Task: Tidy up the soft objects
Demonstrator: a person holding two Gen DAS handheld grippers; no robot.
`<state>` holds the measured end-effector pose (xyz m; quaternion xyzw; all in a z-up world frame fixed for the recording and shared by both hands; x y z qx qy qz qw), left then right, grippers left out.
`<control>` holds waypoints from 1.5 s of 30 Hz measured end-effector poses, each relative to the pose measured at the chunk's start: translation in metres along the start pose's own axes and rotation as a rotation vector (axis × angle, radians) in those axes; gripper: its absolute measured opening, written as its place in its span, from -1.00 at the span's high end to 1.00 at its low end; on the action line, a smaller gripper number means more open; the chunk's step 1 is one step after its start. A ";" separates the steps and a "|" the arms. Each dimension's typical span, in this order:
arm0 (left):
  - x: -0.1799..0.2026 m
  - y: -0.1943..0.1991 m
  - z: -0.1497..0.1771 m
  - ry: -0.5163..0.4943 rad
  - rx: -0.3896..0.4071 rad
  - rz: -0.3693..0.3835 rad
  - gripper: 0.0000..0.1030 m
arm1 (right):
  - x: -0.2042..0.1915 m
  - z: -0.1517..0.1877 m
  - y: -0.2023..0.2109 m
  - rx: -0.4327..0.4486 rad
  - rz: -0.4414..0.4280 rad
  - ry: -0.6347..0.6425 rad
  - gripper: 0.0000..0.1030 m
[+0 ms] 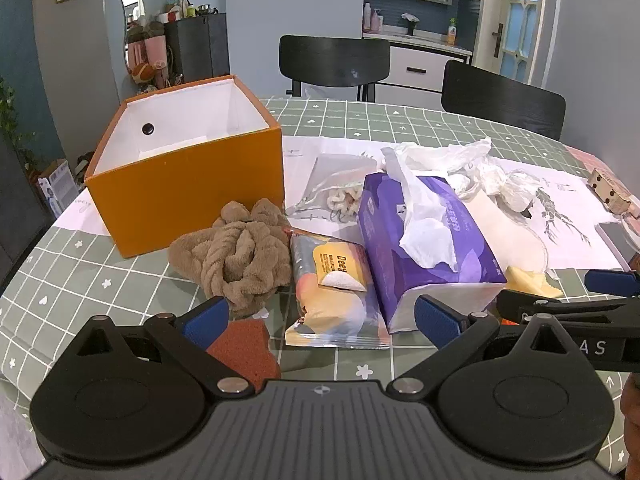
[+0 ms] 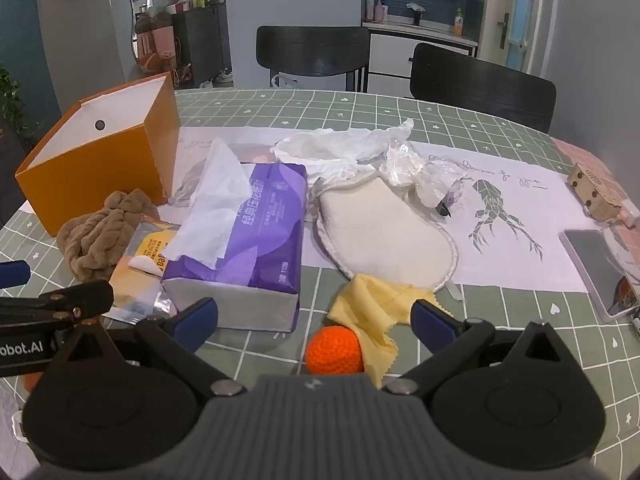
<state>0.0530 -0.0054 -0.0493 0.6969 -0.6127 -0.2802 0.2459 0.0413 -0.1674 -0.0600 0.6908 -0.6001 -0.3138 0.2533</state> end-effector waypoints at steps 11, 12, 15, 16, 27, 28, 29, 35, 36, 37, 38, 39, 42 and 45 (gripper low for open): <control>0.002 0.003 -0.001 -0.001 0.011 0.002 -1.00 | 0.000 -0.001 0.001 0.004 0.002 0.001 -0.95; 0.002 0.004 -0.001 -0.001 0.012 0.004 -1.00 | 0.000 -0.001 0.001 0.004 0.002 0.001 -0.95; 0.003 0.004 -0.001 -0.001 0.013 0.004 -1.00 | 0.000 -0.001 0.001 0.003 0.002 0.001 -0.95; 0.003 0.004 -0.001 -0.001 0.013 0.005 -1.00 | 0.000 -0.001 0.001 0.004 0.002 0.000 -0.95; 0.004 0.006 -0.001 -0.001 0.016 0.008 -1.00 | 0.001 -0.003 0.003 0.004 0.004 -0.001 -0.95; 0.004 0.006 -0.001 -0.001 0.015 0.008 -1.00 | 0.001 -0.002 0.003 0.004 0.005 -0.002 -0.95; 0.004 0.006 -0.001 -0.001 0.016 0.008 -1.00 | 0.001 -0.002 0.003 0.005 0.005 -0.002 -0.95; 0.004 0.006 -0.001 -0.001 0.016 0.008 -1.00 | 0.002 -0.002 0.003 0.005 0.006 -0.002 -0.95; 0.004 0.006 -0.001 -0.002 0.016 0.008 -1.00 | 0.002 -0.003 0.004 0.006 0.006 -0.001 -0.95; 0.004 0.006 -0.001 -0.002 0.016 0.008 -1.00 | 0.002 -0.002 0.003 0.005 0.005 -0.002 -0.95; 0.004 0.006 -0.001 -0.002 0.016 0.008 -1.00 | 0.002 -0.003 0.003 0.005 0.005 -0.002 -0.95; 0.005 0.006 -0.001 -0.002 0.016 0.009 -1.00 | 0.001 -0.002 0.003 0.005 0.006 -0.002 -0.95; 0.006 0.006 0.000 -0.002 0.014 0.011 -1.00 | 0.002 -0.003 0.003 0.005 0.007 -0.002 -0.95; 0.007 0.006 0.001 -0.002 0.013 0.013 -1.00 | 0.002 -0.002 0.003 0.005 0.007 -0.002 -0.95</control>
Point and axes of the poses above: each gripper's, at about its wrist camera, not at the fingertips, and y roughly against the way its jaws point, x to its right, z to its underside, the point moved 8 cm from there along -y, roughly the way its jaws point, and after that the axes turned 8 degrees about -z, right-handed, at the moved point
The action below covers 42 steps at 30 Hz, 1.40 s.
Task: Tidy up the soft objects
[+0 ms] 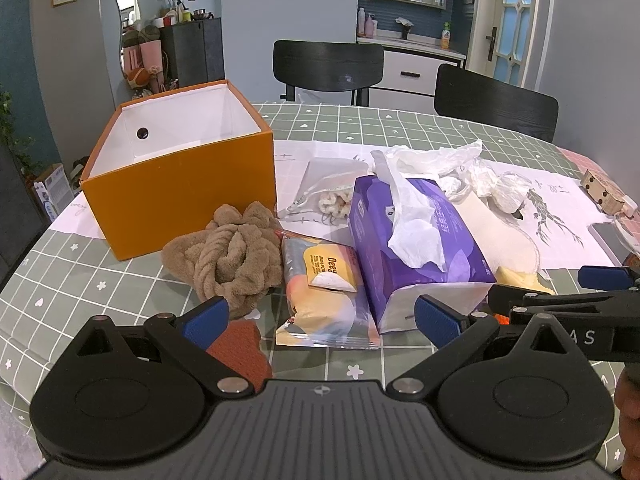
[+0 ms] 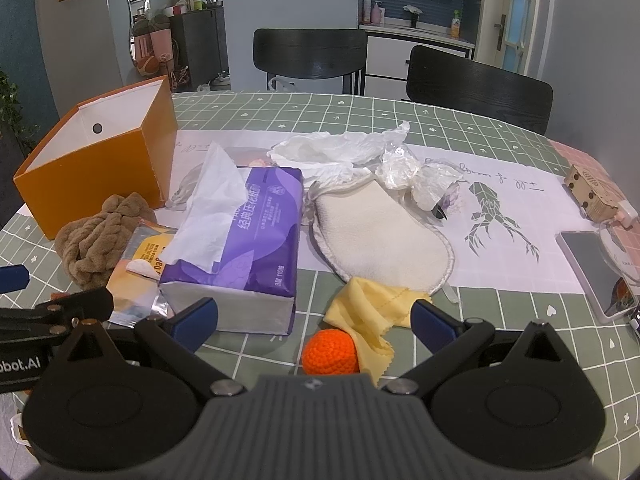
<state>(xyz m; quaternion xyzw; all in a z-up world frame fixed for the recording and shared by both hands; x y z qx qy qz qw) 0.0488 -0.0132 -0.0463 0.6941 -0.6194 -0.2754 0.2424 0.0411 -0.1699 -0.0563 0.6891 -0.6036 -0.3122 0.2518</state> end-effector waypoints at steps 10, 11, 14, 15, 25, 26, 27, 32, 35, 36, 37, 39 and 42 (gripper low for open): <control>0.000 0.000 0.000 0.000 0.001 -0.001 -1.00 | 0.000 0.000 0.000 0.001 0.002 -0.001 -0.95; 0.000 0.000 0.000 0.000 0.001 -0.001 -1.00 | 0.001 0.000 0.001 0.001 0.002 0.000 -0.95; 0.000 0.000 0.001 -0.001 0.003 -0.001 -1.00 | 0.001 -0.001 0.001 0.005 0.000 0.002 -0.95; 0.000 0.000 0.001 -0.001 0.003 0.000 -1.00 | 0.001 0.000 0.001 0.007 0.001 0.005 -0.95; 0.001 0.000 0.003 -0.003 0.004 0.008 -1.00 | 0.000 0.000 0.000 0.010 0.006 0.011 -0.95; 0.001 0.000 0.003 -0.003 0.004 0.007 -1.00 | 0.000 0.000 0.000 0.010 0.006 0.012 -0.95; 0.001 -0.001 0.003 -0.003 0.003 0.006 -1.00 | 0.000 0.000 0.000 0.011 0.007 0.013 -0.95; -0.002 -0.003 0.005 0.003 -0.004 0.006 -1.00 | 0.000 0.000 0.000 0.008 0.009 0.016 -0.95; -0.004 -0.004 0.006 0.006 -0.006 0.008 -1.00 | 0.000 0.000 0.000 0.007 0.009 0.015 -0.95; -0.004 -0.004 0.006 0.006 -0.006 0.010 -1.00 | 0.001 0.000 0.000 0.006 0.010 0.015 -0.95; -0.005 -0.004 0.006 0.005 -0.006 0.012 -1.00 | 0.001 0.000 -0.001 0.005 0.012 0.014 -0.95; -0.008 -0.005 0.006 0.002 -0.002 0.016 -1.00 | 0.002 0.001 -0.002 0.003 0.014 0.016 -0.95; -0.014 -0.006 0.008 -0.001 0.001 0.007 -1.00 | 0.002 0.002 -0.005 -0.004 0.005 0.022 -0.95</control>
Point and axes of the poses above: each gripper's, at about its wrist camera, not at the fingertips, and y roughly against the way its jaws point, x to its right, z to its underside, the point moved 8 cm from there along -y, roughly the way its jaws point, and after that the axes turned 8 degrees about -z, right-handed, at the moved point
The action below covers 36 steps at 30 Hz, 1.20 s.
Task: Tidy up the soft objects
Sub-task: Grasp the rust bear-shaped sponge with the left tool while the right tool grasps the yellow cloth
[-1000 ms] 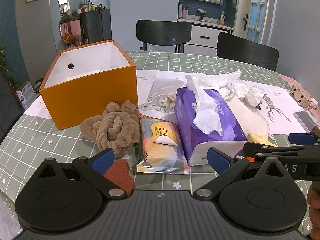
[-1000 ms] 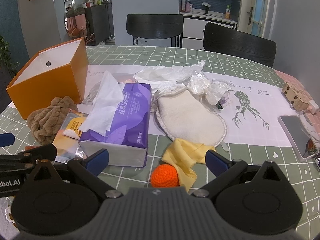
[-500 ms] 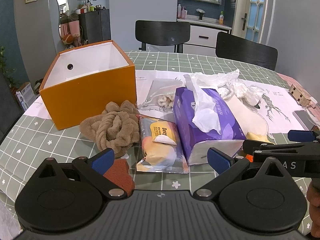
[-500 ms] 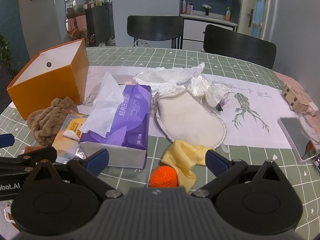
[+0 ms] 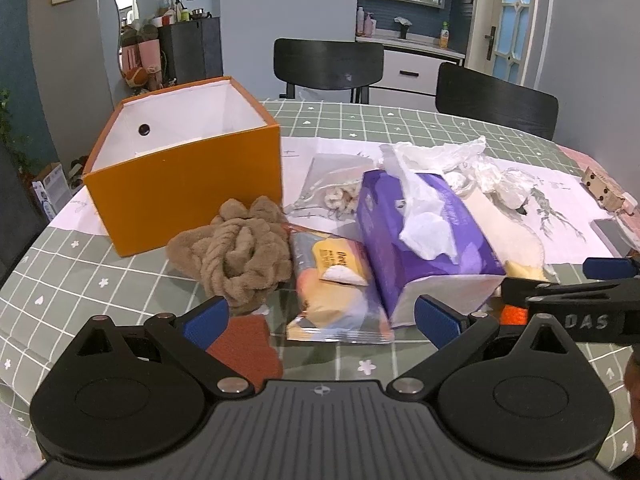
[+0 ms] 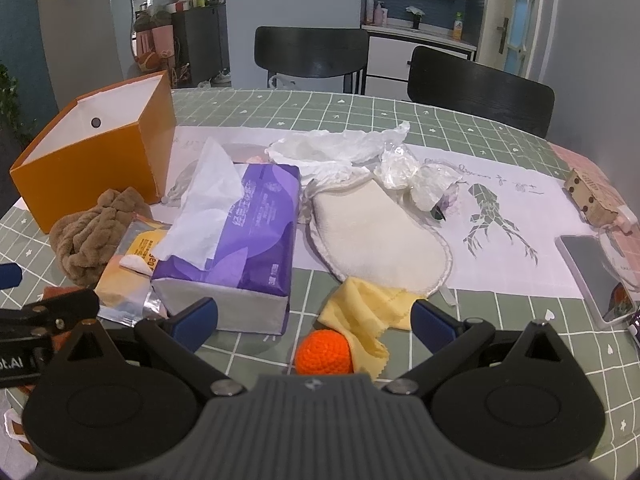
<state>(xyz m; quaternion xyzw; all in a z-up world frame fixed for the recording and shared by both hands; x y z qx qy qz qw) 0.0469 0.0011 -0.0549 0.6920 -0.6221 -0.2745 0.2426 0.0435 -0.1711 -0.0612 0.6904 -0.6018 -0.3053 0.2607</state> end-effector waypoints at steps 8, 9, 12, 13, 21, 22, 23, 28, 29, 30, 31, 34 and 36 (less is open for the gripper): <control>-0.039 -0.001 0.010 0.003 0.035 -0.016 -1.00 | 0.007 -0.008 0.005 0.082 -0.027 0.058 -0.95; -0.047 -0.002 0.013 0.007 0.033 -0.024 -1.00 | 0.008 -0.008 0.005 0.089 -0.037 0.067 -0.95; -0.067 -0.005 0.021 0.016 0.053 -0.027 -1.00 | 0.015 -0.006 0.002 0.084 -0.038 0.082 -0.95; -0.071 -0.005 0.022 0.009 0.067 -0.020 -1.00 | 0.019 -0.004 -0.001 0.075 -0.032 0.082 -0.95; -0.085 -0.016 0.051 0.031 0.015 0.021 -1.00 | 0.044 0.009 -0.018 -0.020 -0.038 0.001 -0.95; -0.084 -0.016 0.053 0.036 0.008 0.030 -1.00 | 0.044 0.010 -0.019 -0.026 -0.047 -0.010 -0.95; -0.083 -0.016 0.055 0.040 0.005 0.038 -1.00 | 0.044 0.010 -0.020 -0.028 -0.056 -0.015 -0.95; -0.072 -0.017 0.056 0.033 0.005 0.039 -1.00 | 0.038 0.011 -0.019 -0.012 -0.045 0.037 -0.95; -0.070 -0.020 0.056 0.031 0.001 0.028 -1.00 | 0.036 0.011 -0.019 -0.012 -0.046 0.043 -0.95; -0.068 -0.022 0.056 0.032 -0.005 0.018 -1.00 | 0.036 0.012 -0.019 -0.014 -0.046 0.047 -0.95; -0.066 -0.025 0.056 0.034 -0.012 0.014 -1.00 | 0.036 0.011 -0.020 -0.016 -0.046 0.049 -0.95; -0.059 -0.034 0.061 0.042 -0.036 0.010 -1.00 | 0.036 0.014 -0.021 -0.025 -0.048 0.051 -0.94; -0.057 -0.039 0.066 0.023 -0.048 0.001 -1.00 | 0.035 0.015 -0.023 -0.033 -0.057 0.050 -0.94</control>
Point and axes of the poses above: each gripper's, at about its wrist camera, not at the fingertips, and y roughly against the way its jaws point, x to its right, z to its underside, the point moved 8 cm from there along -y, roughly the way its jaws point, and after that the axes turned 8 degrees about -z, right-handed, at the moved point
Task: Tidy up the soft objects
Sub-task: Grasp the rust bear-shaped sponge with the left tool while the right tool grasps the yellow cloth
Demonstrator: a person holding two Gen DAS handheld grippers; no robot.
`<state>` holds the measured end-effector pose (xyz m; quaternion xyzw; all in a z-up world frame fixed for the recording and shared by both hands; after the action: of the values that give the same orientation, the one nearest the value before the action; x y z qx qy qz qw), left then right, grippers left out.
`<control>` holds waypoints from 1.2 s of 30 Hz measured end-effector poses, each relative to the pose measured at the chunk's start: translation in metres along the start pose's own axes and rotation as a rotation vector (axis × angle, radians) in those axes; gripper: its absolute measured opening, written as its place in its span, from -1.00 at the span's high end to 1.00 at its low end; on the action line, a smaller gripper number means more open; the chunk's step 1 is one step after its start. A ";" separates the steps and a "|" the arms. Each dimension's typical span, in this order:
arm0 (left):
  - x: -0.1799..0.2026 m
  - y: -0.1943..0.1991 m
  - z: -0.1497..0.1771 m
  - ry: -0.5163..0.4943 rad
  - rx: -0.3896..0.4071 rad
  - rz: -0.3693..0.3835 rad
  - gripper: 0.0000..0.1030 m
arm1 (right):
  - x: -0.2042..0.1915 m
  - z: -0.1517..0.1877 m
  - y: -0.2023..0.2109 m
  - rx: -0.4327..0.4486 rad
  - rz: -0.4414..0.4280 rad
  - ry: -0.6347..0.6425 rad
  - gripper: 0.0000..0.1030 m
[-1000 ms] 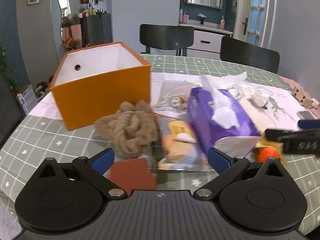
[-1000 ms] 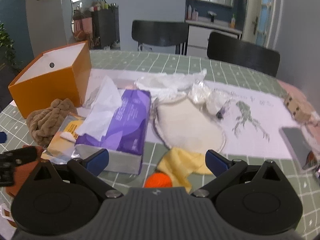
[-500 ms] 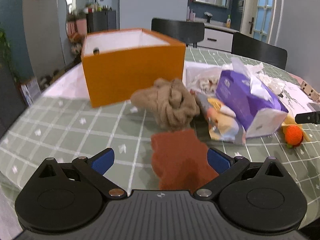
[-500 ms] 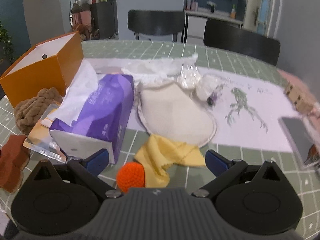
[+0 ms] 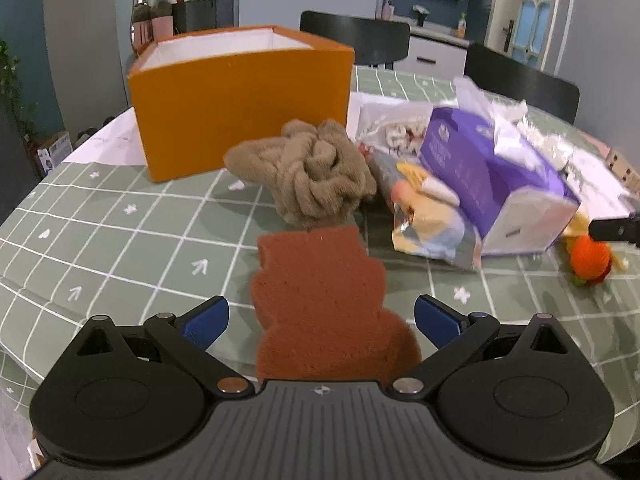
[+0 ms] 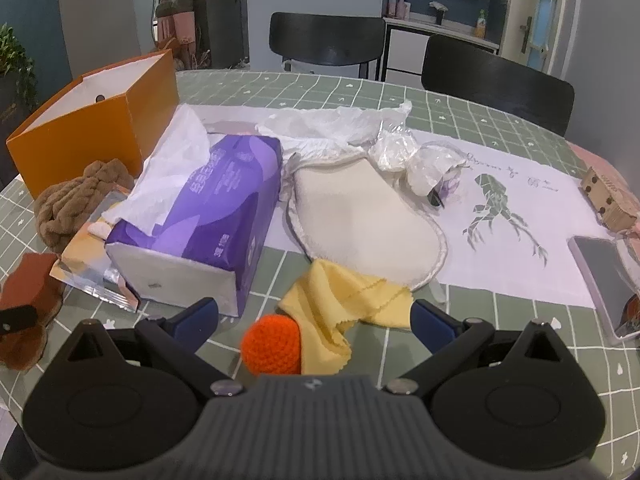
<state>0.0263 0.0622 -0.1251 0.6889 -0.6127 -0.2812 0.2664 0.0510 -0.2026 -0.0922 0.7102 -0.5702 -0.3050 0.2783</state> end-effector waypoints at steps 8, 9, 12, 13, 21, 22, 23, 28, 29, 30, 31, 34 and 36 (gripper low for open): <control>-0.003 -0.012 0.011 -0.027 -0.023 0.009 -1.00 | -0.010 0.010 -0.013 -0.050 -0.058 0.009 -0.55; -0.003 -0.012 0.011 -0.031 -0.019 0.015 -1.00 | -0.009 0.011 -0.014 -0.052 -0.053 0.006 -0.55; -0.002 -0.009 0.012 -0.039 -0.009 0.029 -1.00 | 0.000 0.008 -0.013 -0.034 -0.066 -0.058 -0.55; -0.003 -0.008 0.012 -0.044 -0.003 0.034 -1.00 | 0.005 0.005 -0.011 -0.016 -0.078 -0.104 -0.55; -0.006 -0.004 0.008 -0.040 0.007 0.085 -0.70 | 0.033 0.003 -0.032 -0.047 -0.046 -0.237 -0.47; -0.008 -0.003 0.008 -0.032 0.013 0.094 -0.69 | 0.034 0.005 -0.035 -0.054 -0.048 -0.246 -0.44; -0.009 -0.002 0.008 -0.026 0.018 0.099 -0.69 | 0.034 0.007 -0.038 -0.060 -0.050 -0.250 -0.31; -0.017 0.006 0.004 -0.007 0.052 0.108 -0.68 | 0.032 0.007 -0.042 -0.064 -0.036 -0.203 0.64; -0.019 0.007 0.003 -0.003 0.055 0.110 -0.68 | 0.033 0.006 -0.039 -0.055 -0.032 -0.200 0.70; -0.020 0.009 0.001 -0.002 0.057 0.111 -0.68 | 0.035 0.004 -0.036 -0.045 -0.027 -0.196 0.75; -0.023 0.012 -0.002 -0.003 0.061 0.112 -0.68 | 0.035 0.001 -0.032 -0.031 -0.026 -0.187 0.80; -0.032 0.026 -0.015 0.003 0.083 0.118 -0.68 | 0.040 -0.009 -0.014 0.026 -0.019 -0.162 1.00; -0.042 0.036 -0.027 0.009 0.110 0.114 -0.68 | 0.044 -0.014 -0.004 0.052 -0.011 -0.163 1.00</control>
<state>0.0162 0.1009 -0.0779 0.6678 -0.6642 -0.2284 0.2465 0.0717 -0.2445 -0.0911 0.6930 -0.5948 -0.3485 0.2110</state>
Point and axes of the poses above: each gripper's, at about its wrist camera, not at the fingertips, and y roughly against the way its jaws point, x to its right, z to its underside, the point moved 8 cm from there along -y, roughly the way its jaws point, and after that the axes turned 8 degrees about -z, right-handed, at the moved point
